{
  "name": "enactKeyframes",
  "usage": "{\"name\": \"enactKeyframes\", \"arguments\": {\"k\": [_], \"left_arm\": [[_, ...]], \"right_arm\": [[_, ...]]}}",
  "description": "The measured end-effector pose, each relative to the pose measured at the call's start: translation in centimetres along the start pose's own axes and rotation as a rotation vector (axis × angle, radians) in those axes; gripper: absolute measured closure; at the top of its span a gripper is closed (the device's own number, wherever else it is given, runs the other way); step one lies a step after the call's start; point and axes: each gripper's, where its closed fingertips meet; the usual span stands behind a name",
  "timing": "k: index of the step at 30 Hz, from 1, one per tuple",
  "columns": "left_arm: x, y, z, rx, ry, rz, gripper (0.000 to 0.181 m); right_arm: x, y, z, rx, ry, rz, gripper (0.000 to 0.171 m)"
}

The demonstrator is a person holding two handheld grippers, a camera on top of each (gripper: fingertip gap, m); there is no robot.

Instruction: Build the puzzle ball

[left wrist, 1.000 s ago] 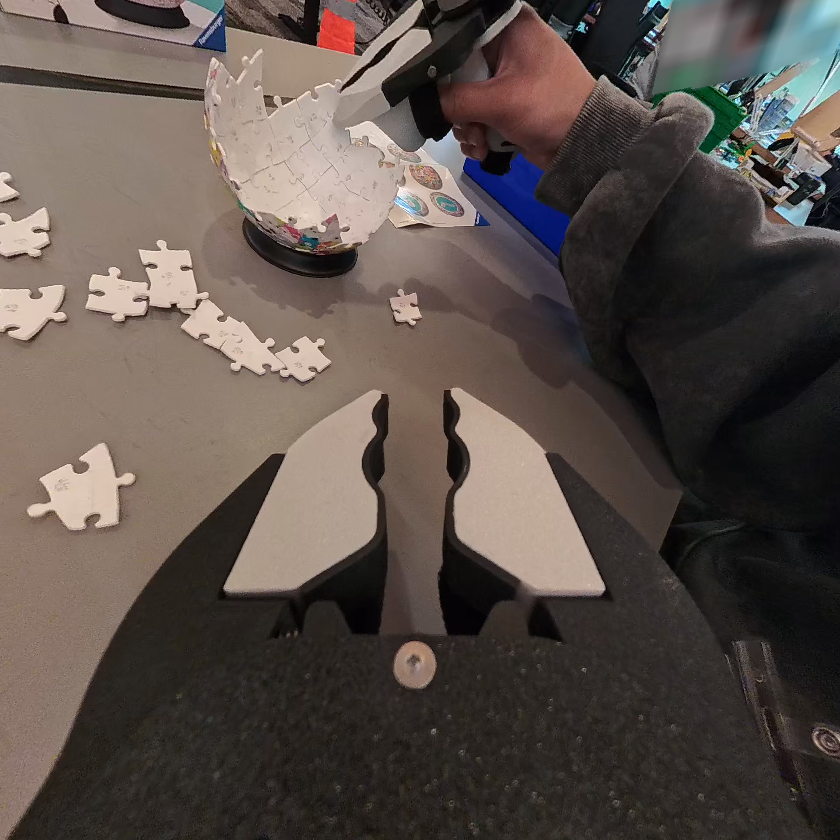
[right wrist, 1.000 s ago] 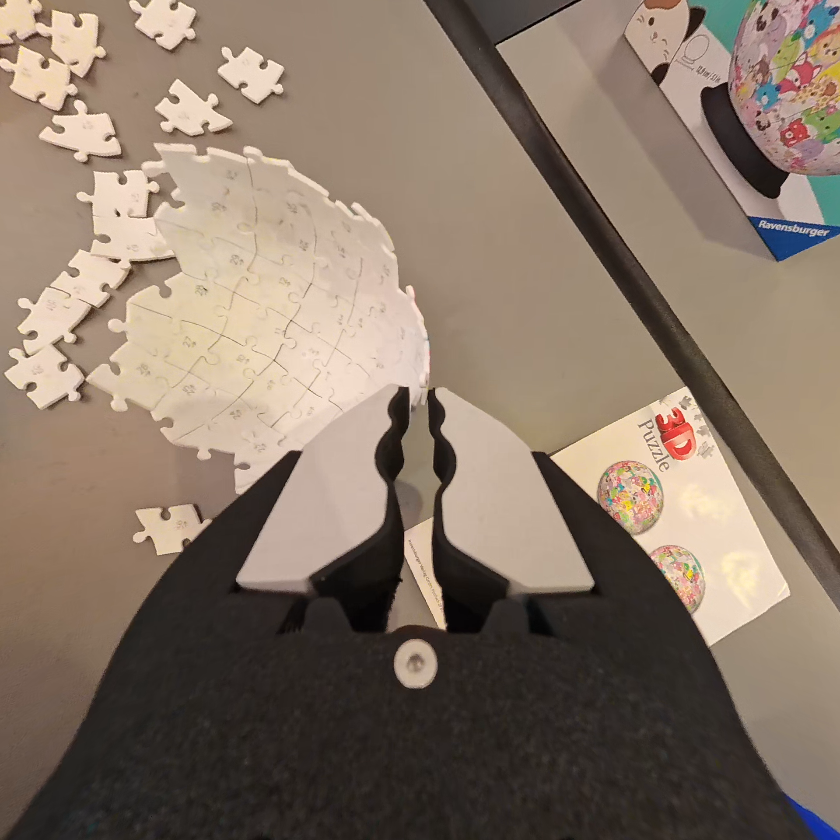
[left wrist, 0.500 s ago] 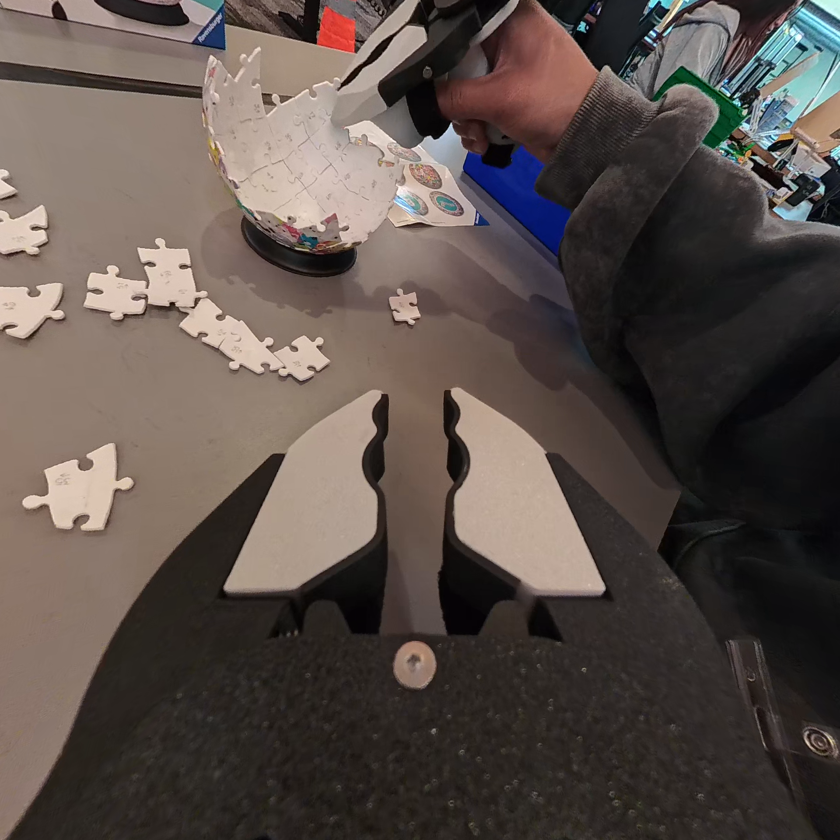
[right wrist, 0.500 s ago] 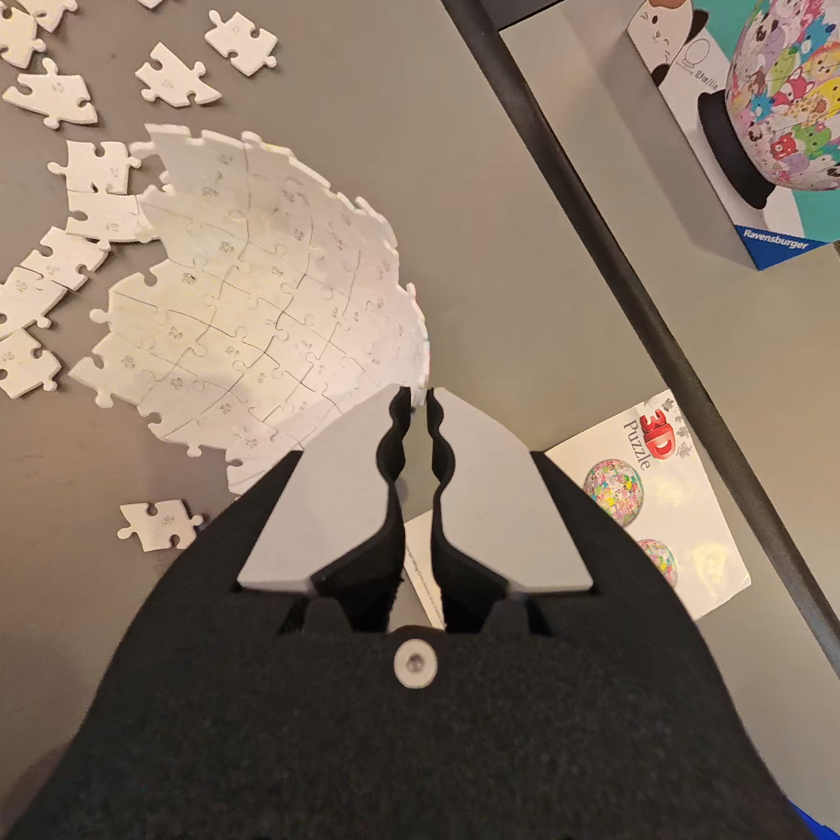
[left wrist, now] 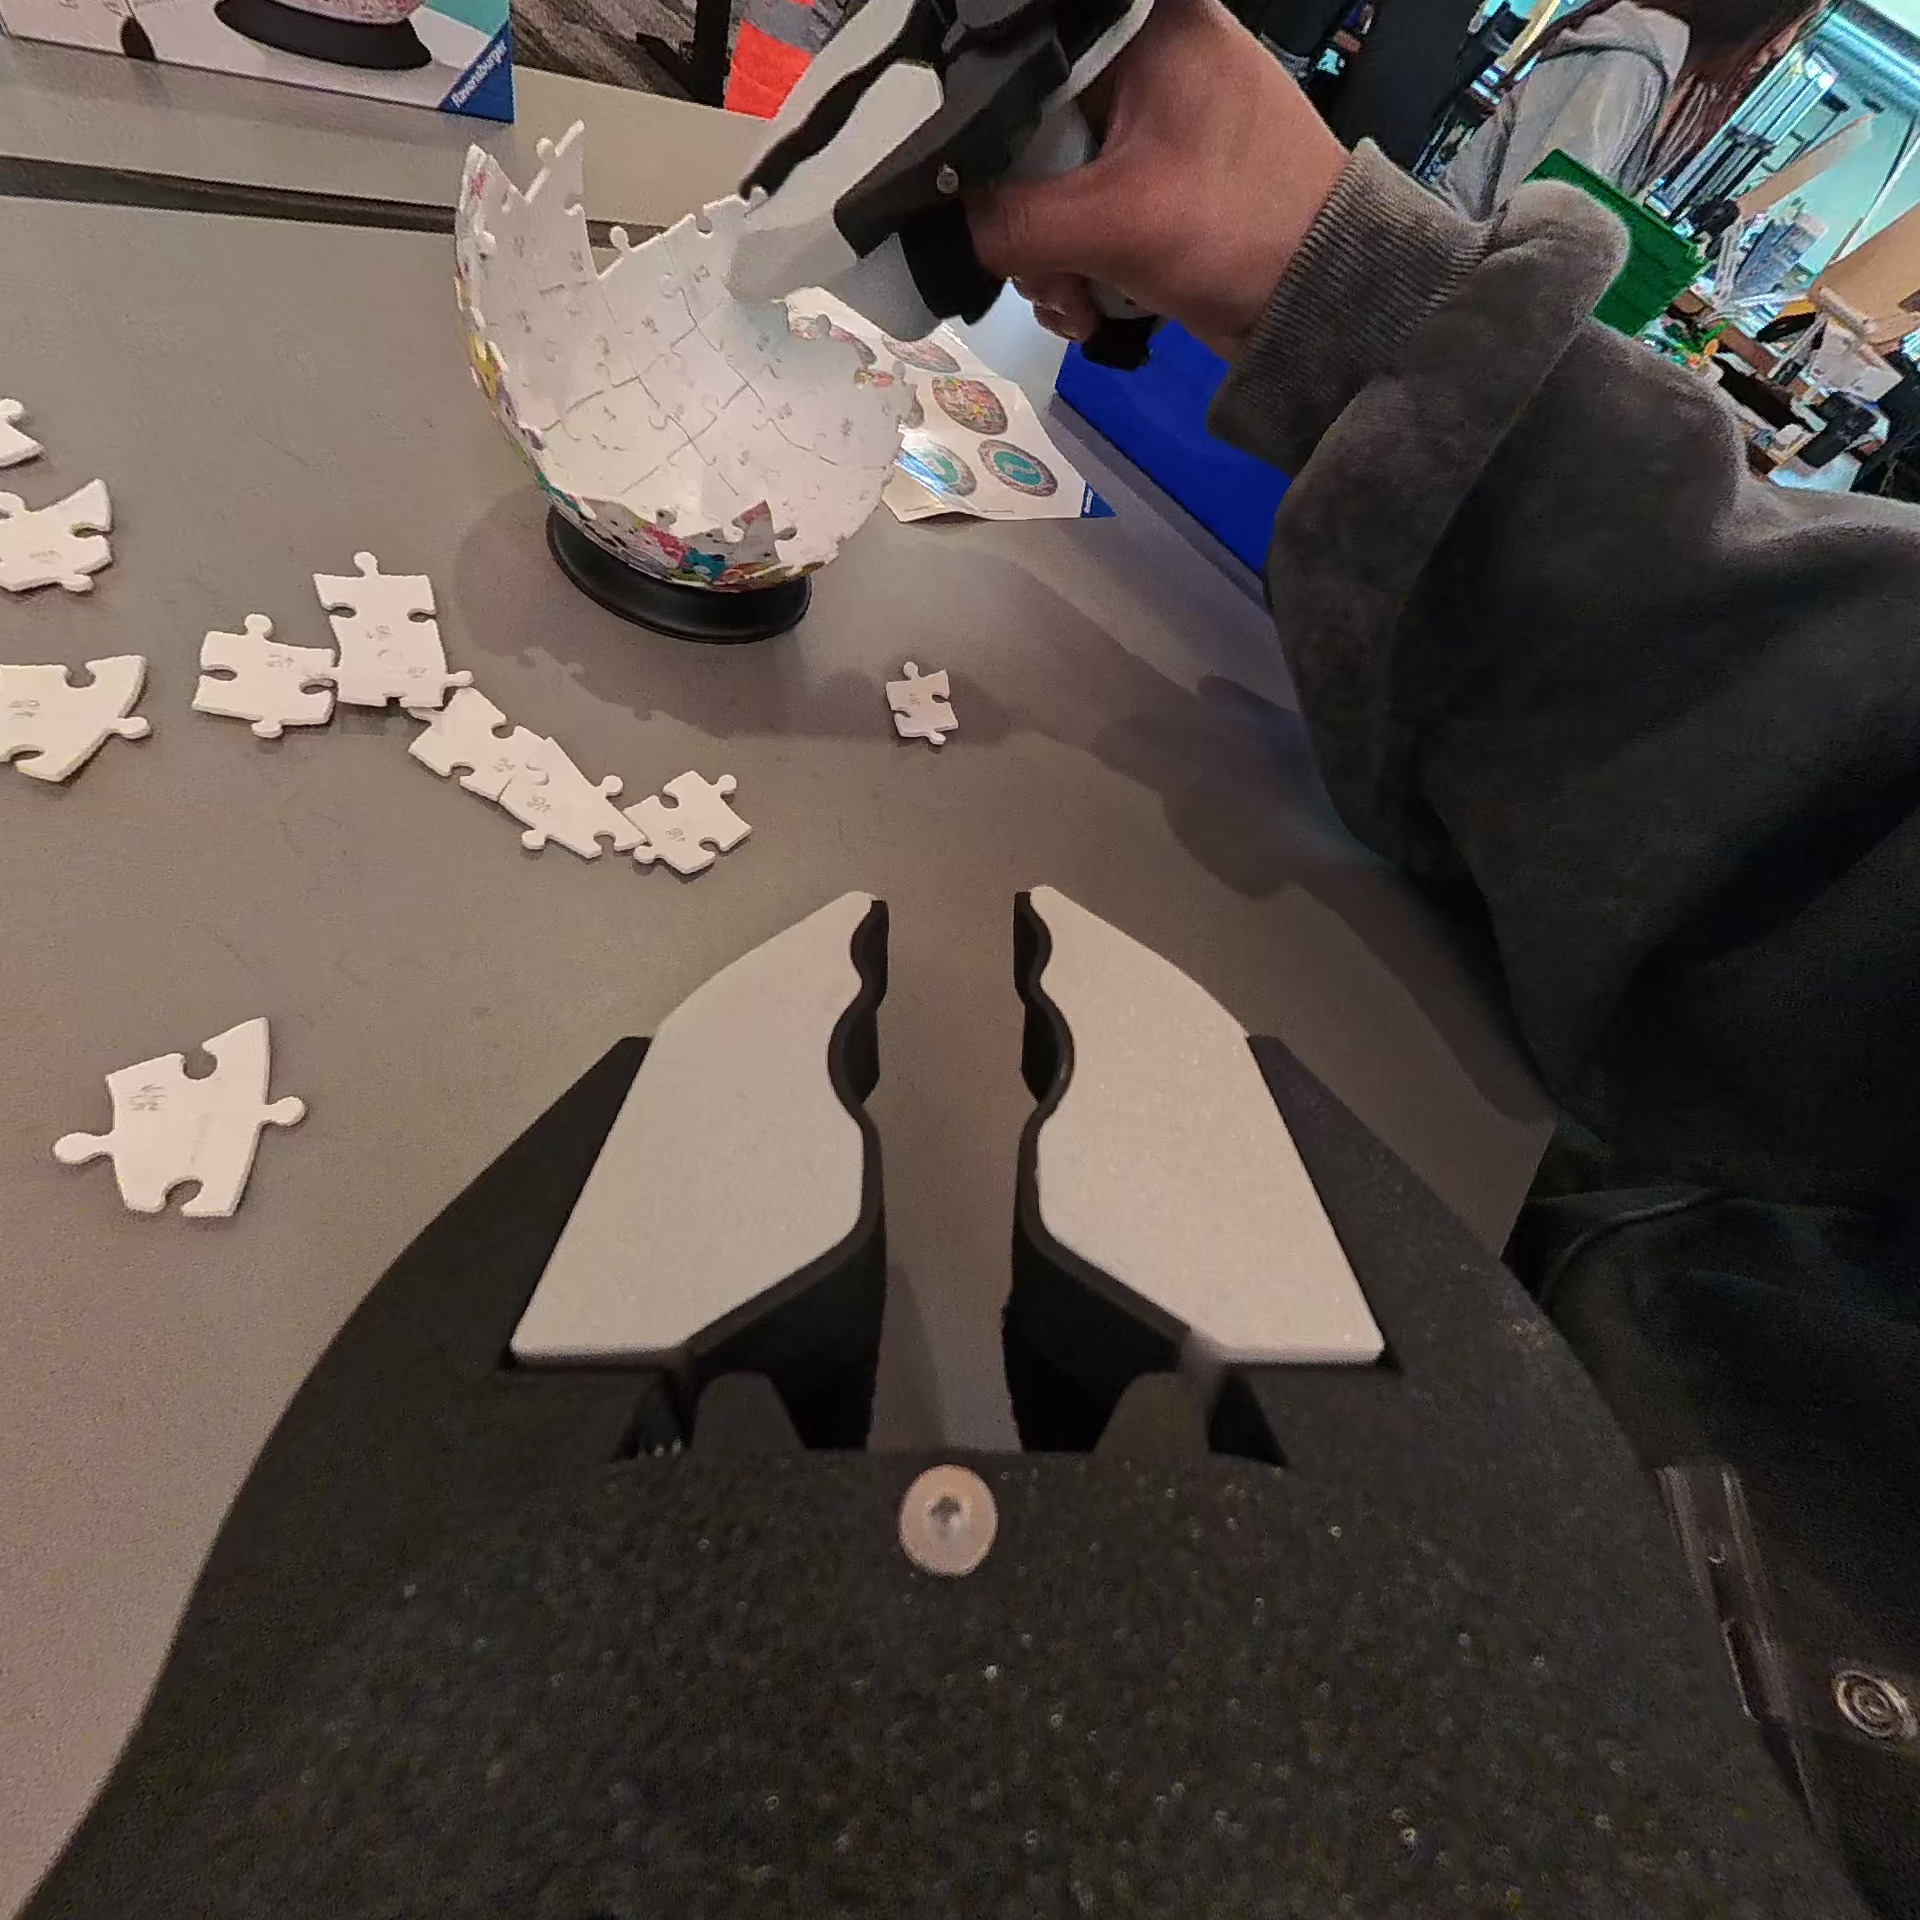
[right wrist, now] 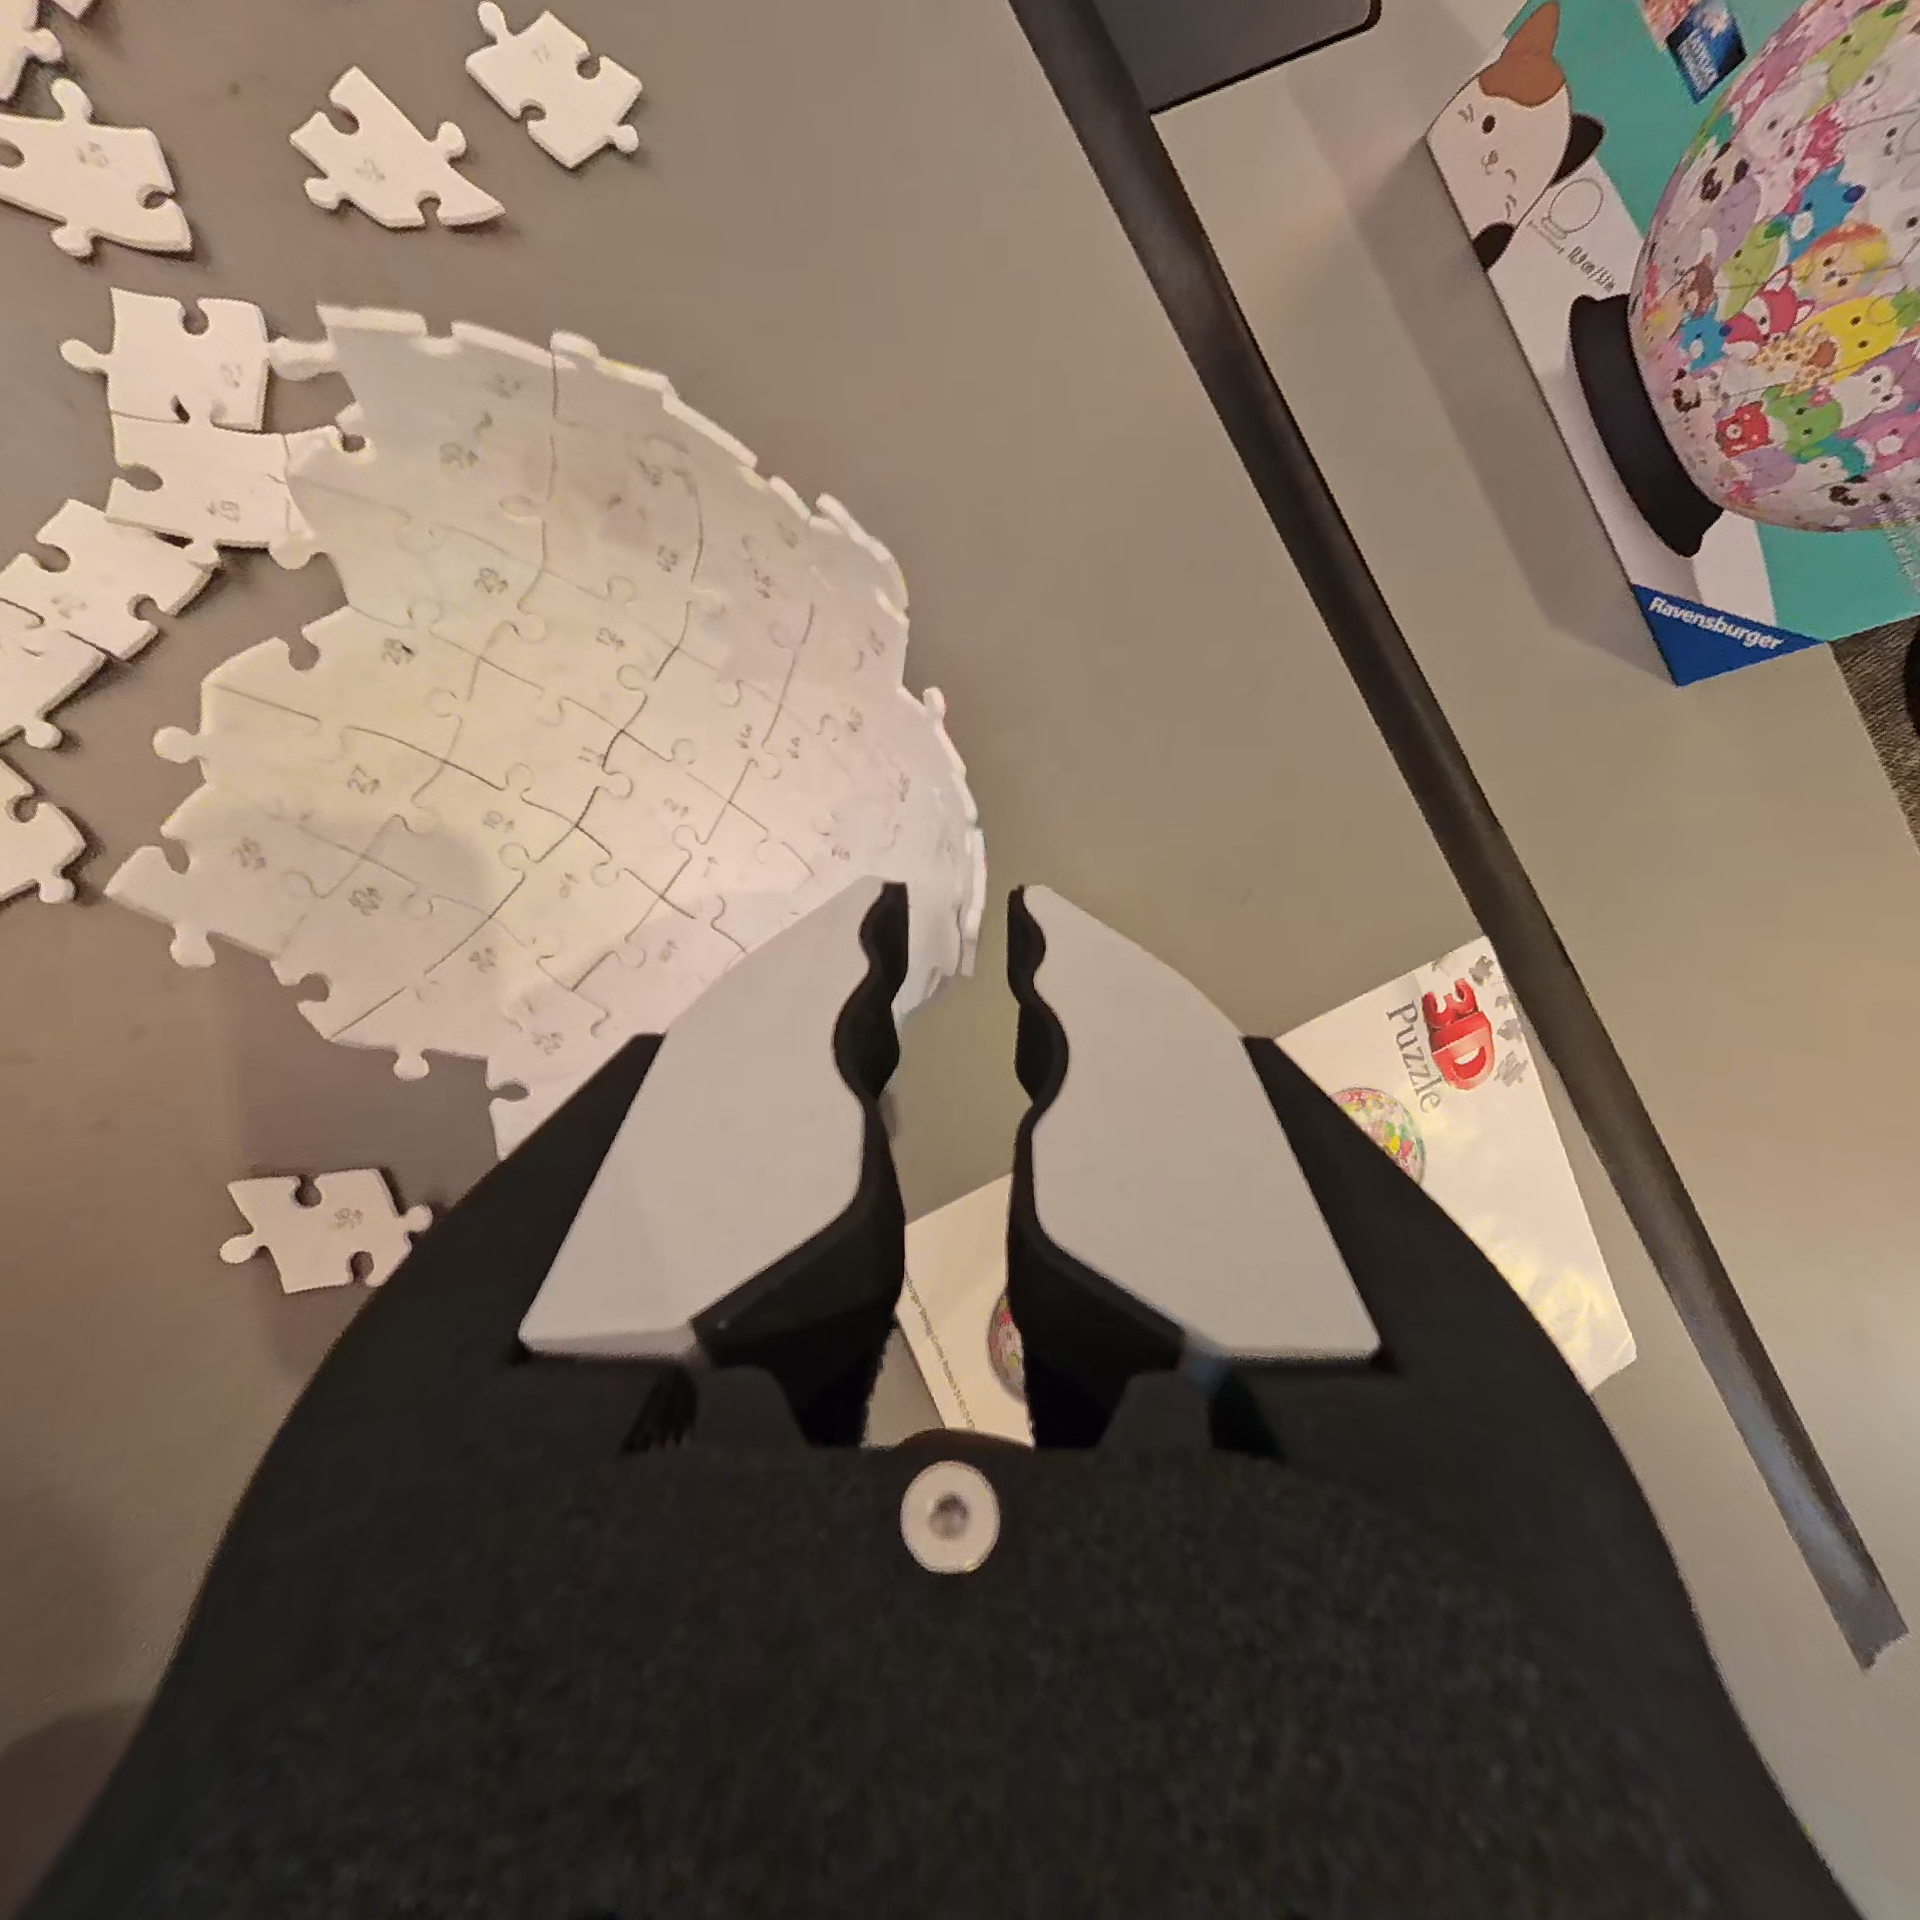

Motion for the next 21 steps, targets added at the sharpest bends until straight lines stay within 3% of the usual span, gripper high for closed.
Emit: {"name": "enactKeyframes", "arguments": {"k": [5, 12, 18, 21], "left_arm": [[0.02, -0.04, 0.03, 0.001, -0.001, -0.002, 0.159], [0.02, -0.04, 0.09, 0.002, -0.004, -0.002, 0.159], [0.03, -0.06, 0.16, 0.001, -0.007, -0.003, 0.158], [-0.01, -0.03, 0.17, 0.001, -0.008, -0.002, 0.158]], "right_arm": [[0.39, 0.09, 0.22, 0.005, -0.002, -0.008, 0.165], [0.42, -0.01, 0.13, 0.015, 0.008, -0.023, 0.167], [0.34, 0.17, 0.04, 0.011, 0.007, -0.028, 0.167], [-0.26, 0.38, 0.15, 0.027, 0.017, -0.010, 0.156]]}}
Point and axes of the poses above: each gripper's, where its closed fingertips meet, x out along the fingers, y out of its top, z = x × y across the jaws, and after that the axes turned 9 degrees about y, right-handed
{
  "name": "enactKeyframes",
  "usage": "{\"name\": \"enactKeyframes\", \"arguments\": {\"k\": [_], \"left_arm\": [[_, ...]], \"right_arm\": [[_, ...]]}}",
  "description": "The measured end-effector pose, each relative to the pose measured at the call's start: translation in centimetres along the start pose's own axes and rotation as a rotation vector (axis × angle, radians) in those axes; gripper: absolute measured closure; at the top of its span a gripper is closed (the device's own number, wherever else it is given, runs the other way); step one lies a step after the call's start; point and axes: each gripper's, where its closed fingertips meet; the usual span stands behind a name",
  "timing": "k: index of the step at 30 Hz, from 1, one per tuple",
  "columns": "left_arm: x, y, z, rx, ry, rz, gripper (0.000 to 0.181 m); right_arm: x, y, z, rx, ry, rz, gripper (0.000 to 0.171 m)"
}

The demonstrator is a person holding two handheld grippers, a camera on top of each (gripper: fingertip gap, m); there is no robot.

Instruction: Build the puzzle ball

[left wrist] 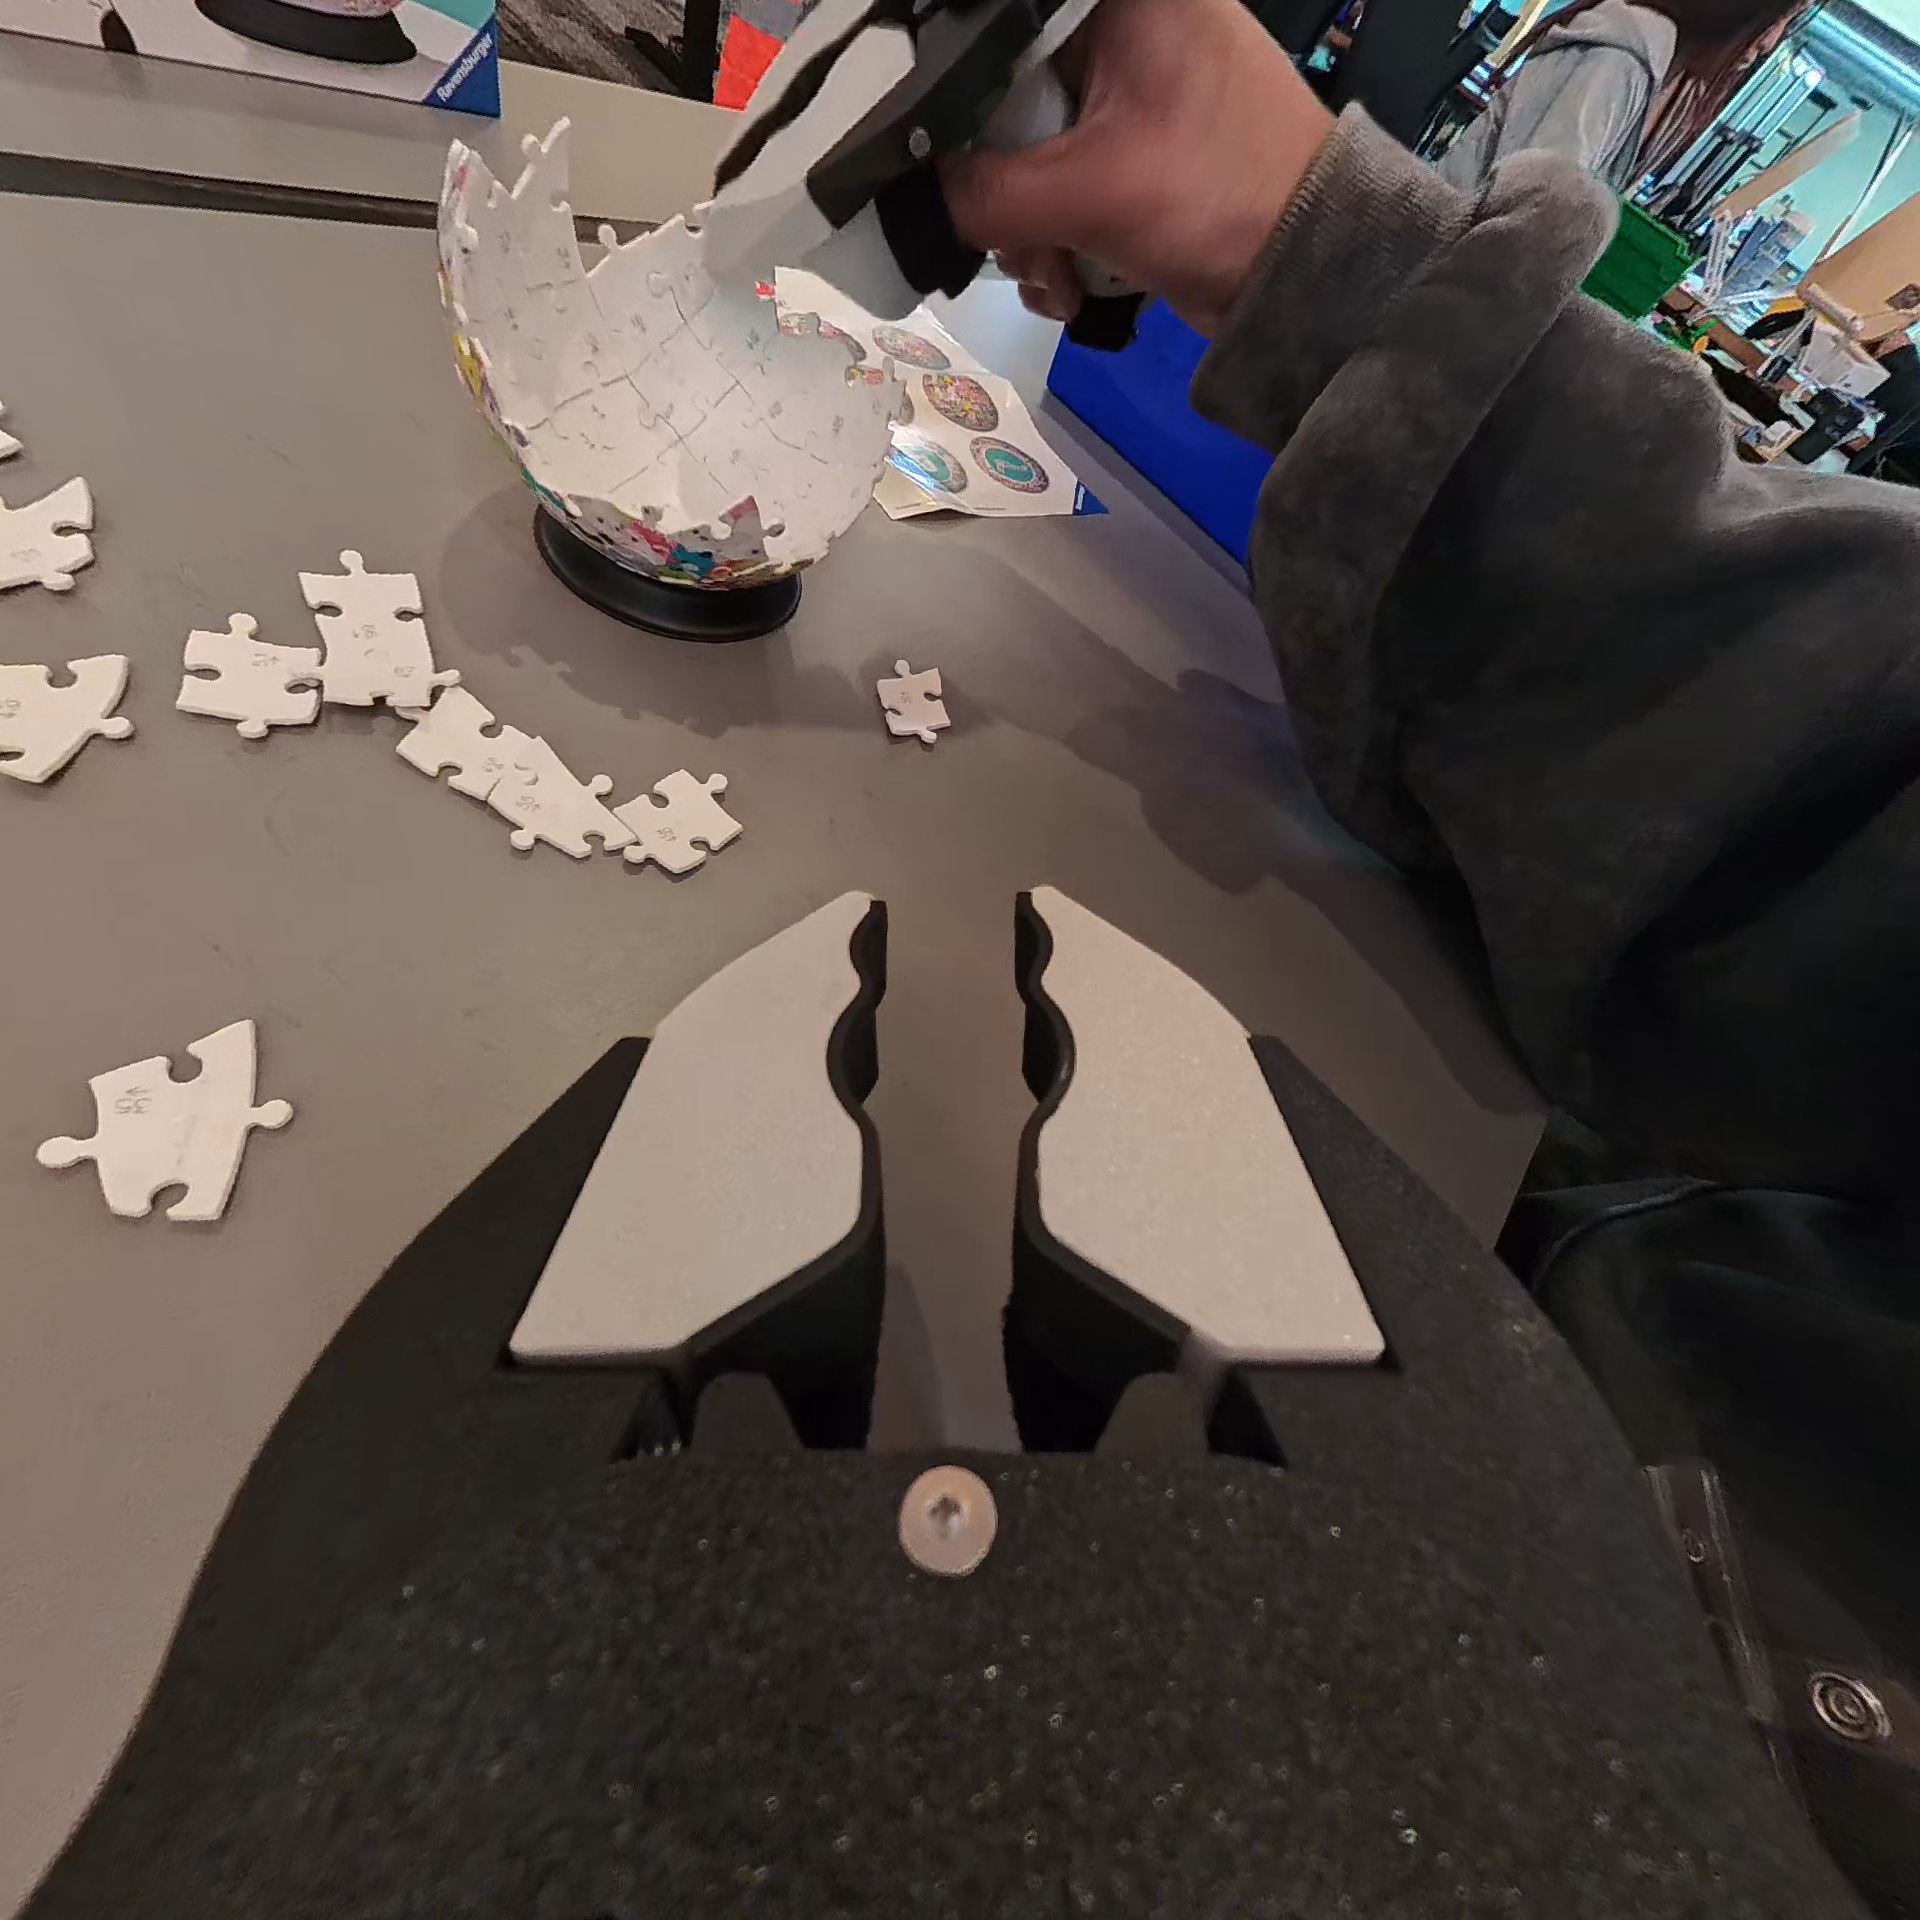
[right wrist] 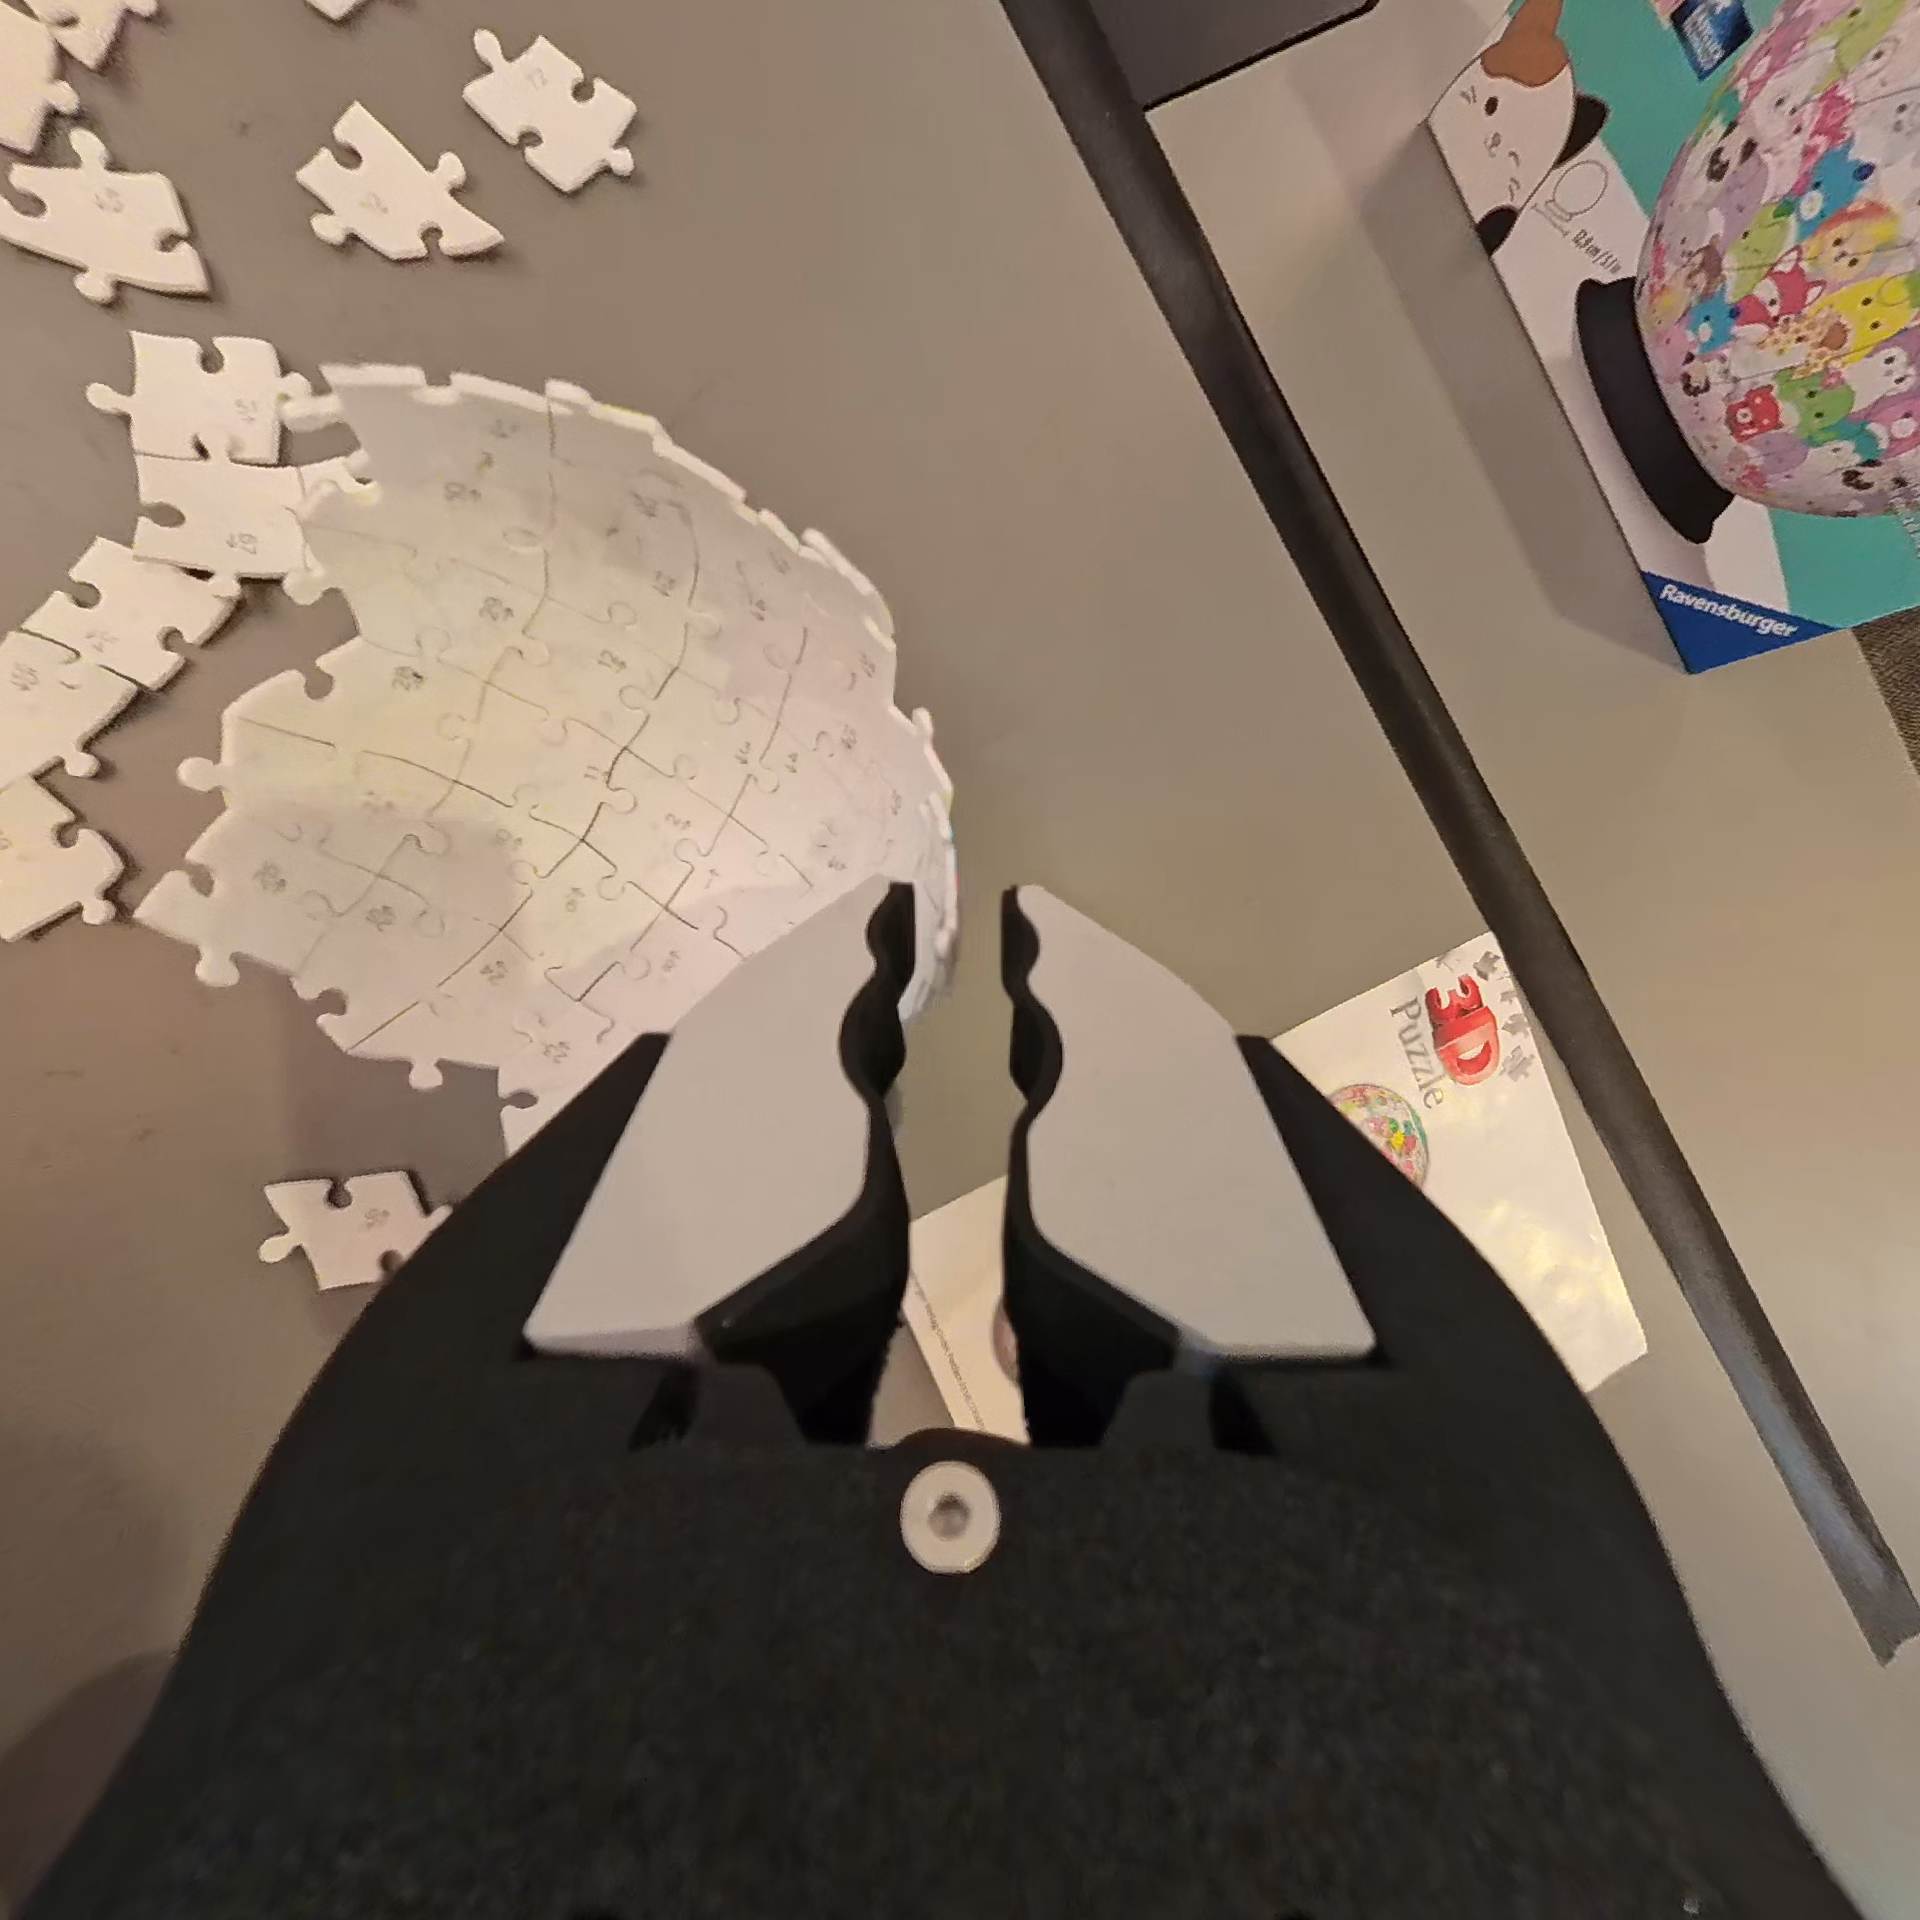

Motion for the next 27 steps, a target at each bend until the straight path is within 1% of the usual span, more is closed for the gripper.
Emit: {"name": "enactKeyframes", "arguments": {"k": [5, 7, 12, 16, 18, 21, 24, 27], "left_arm": [[0.0, 0.0, 0.0, -0.001, 0.000, 0.001, 0.158], [0.0, 0.0, 0.0, -0.002, -0.002, -0.001, 0.158], [0.1, -0.1, 0.1, 0.001, -0.006, -0.004, 0.158], [0.1, -0.2, 0.1, 0.003, -0.007, -0.009, 0.158], [0.1, -0.2, 0.1, 0.004, -0.008, -0.007, 0.158], [0.1, -0.3, 0.2, 0.003, -0.012, -0.012, 0.158], [0.0, -0.3, 0.3, 0.011, -0.011, -0.012, 0.158], [-0.1, -0.2, 0.3, 0.022, -0.005, -0.010, 0.158]], "right_arm": [[-1.6, 0.6, 0.2, 0.052, 0.048, 0.041, 0.151], [-1.4, 0.3, 0.1, 0.048, 0.063, 0.008, 0.147], [-0.3, 0.2, -0.2, 0.002, 0.081, -0.074, 0.147], [-1.9, 2.2, -0.1, -0.019, 0.112, -0.071, 0.147], [-2.1, 2.5, -0.3, -0.045, 0.141, -0.140, 0.144], [-1.2, 1.6, -0.1, -0.138, 0.136, -0.324, 0.140], [0.1, 1.4, 0.0, -0.174, 0.159, -0.393, 0.144], [0.7, 1.8, 0.0, -0.170, 0.194, -0.380, 0.149]]}}
Point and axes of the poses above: each gripper's, where its closed fingertips meet, x out along the fingers, y out of its top, z = x × y across the jaws, and after that the axes turned 9 degrees about y, right-handed
